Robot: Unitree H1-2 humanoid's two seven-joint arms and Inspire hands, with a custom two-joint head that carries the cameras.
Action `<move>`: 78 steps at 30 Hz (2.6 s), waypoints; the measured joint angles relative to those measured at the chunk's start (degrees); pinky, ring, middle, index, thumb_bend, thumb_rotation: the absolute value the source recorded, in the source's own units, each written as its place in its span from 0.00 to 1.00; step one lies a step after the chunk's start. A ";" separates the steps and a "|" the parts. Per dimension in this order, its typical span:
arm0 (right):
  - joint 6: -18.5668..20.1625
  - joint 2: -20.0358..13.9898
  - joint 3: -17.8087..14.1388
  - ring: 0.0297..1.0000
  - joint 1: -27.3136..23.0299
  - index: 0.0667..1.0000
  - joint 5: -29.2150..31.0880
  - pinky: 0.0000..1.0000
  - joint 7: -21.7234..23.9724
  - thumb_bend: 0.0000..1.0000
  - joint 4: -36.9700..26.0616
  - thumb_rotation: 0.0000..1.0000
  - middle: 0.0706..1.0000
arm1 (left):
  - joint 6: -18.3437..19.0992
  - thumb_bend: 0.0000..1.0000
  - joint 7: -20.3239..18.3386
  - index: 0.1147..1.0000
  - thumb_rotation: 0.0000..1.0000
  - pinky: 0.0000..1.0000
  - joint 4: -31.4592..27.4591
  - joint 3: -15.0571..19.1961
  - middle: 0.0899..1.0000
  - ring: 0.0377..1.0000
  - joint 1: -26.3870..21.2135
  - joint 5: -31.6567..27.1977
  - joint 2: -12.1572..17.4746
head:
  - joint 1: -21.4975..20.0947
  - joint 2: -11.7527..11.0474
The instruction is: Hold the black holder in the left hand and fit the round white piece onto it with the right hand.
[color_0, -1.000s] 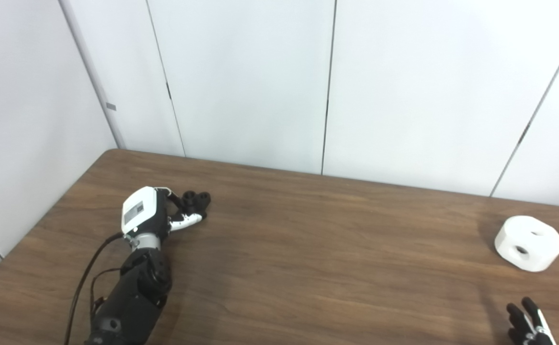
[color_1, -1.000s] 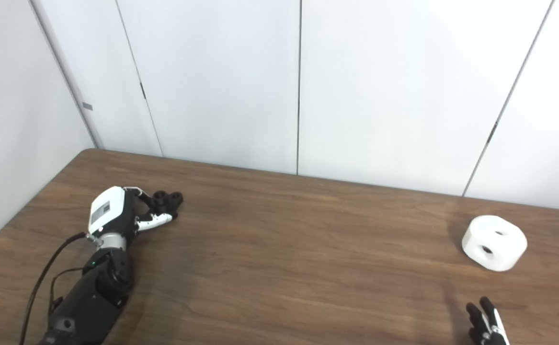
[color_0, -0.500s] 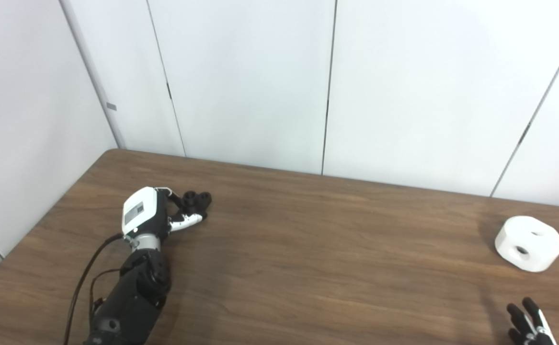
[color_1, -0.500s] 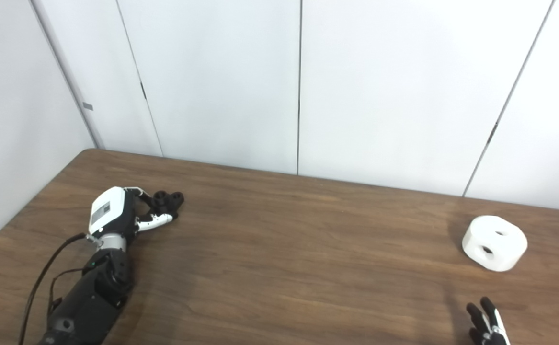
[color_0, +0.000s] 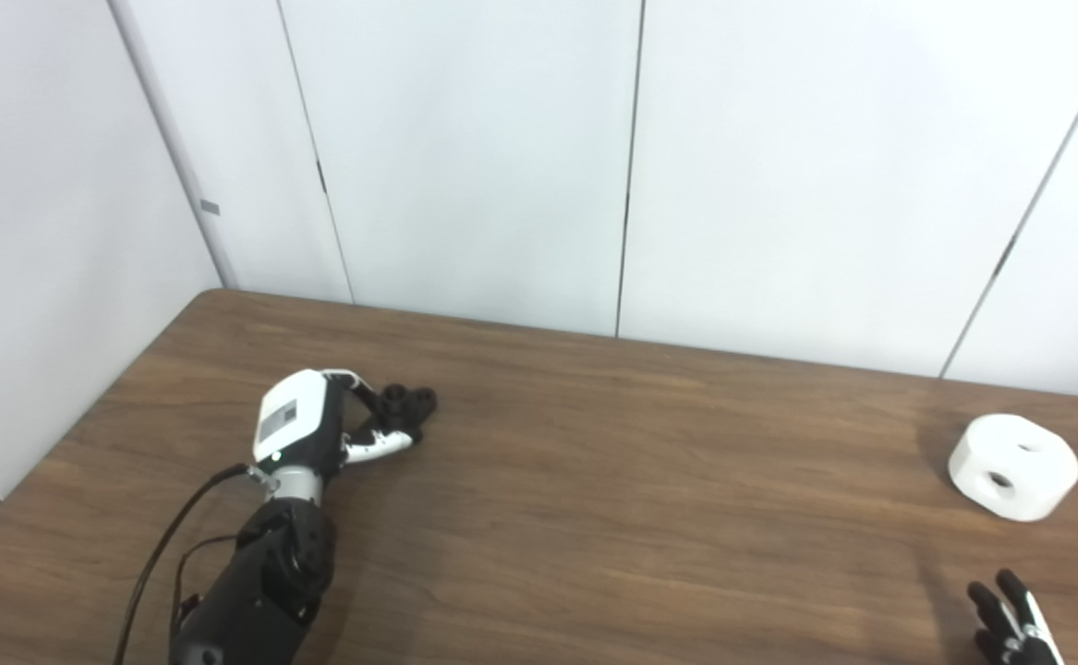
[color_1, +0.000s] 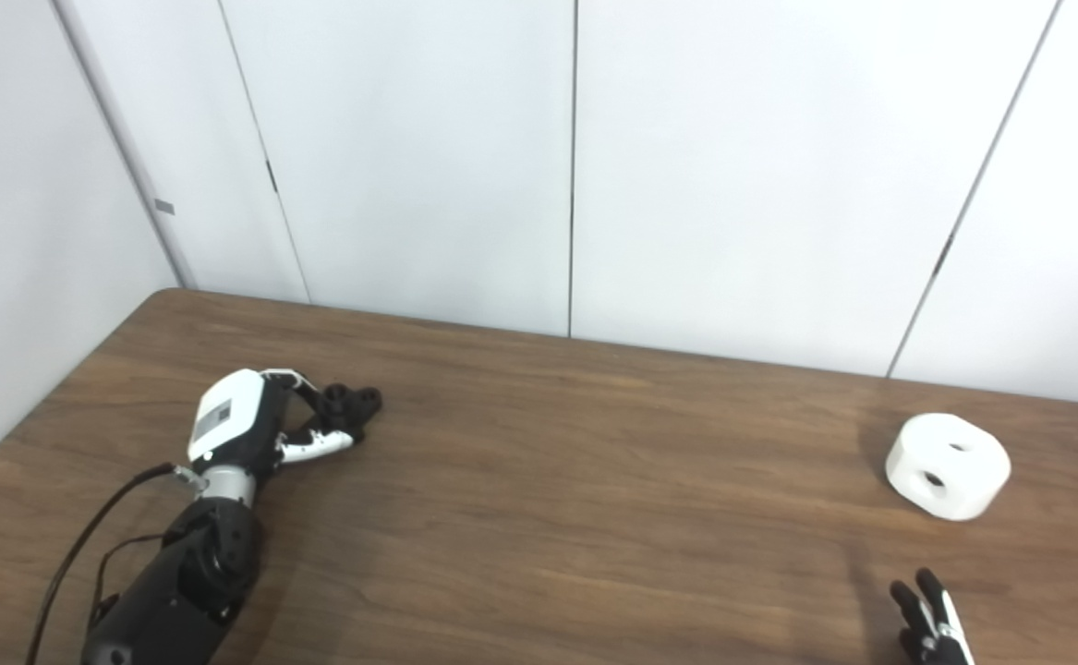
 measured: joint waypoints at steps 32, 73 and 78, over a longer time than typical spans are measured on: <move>3.24 1.72 3.27 0.93 1.28 0.98 -8.68 0.95 -4.71 0.66 -3.97 1.00 0.91 | -5.68 0.52 -15.25 0.42 0.06 0.92 -20.94 -14.09 0.81 0.90 9.40 5.72 -7.15 | -10.55 2.99; 25.89 -1.99 -3.74 0.98 -7.28 1.00 -6.13 1.00 -5.39 0.58 -15.44 0.82 0.96 | -13.22 0.51 -22.71 0.42 0.06 0.89 -27.46 -17.71 0.83 0.92 15.18 5.76 -7.55 | -18.19 12.31; 26.91 -4.93 -3.14 0.95 -10.70 1.00 -13.69 0.92 -5.80 0.59 -12.96 0.74 0.96 | -13.29 0.51 -22.80 0.42 0.06 0.89 -27.38 -17.69 0.83 0.92 15.20 5.83 -7.73 | -19.07 11.34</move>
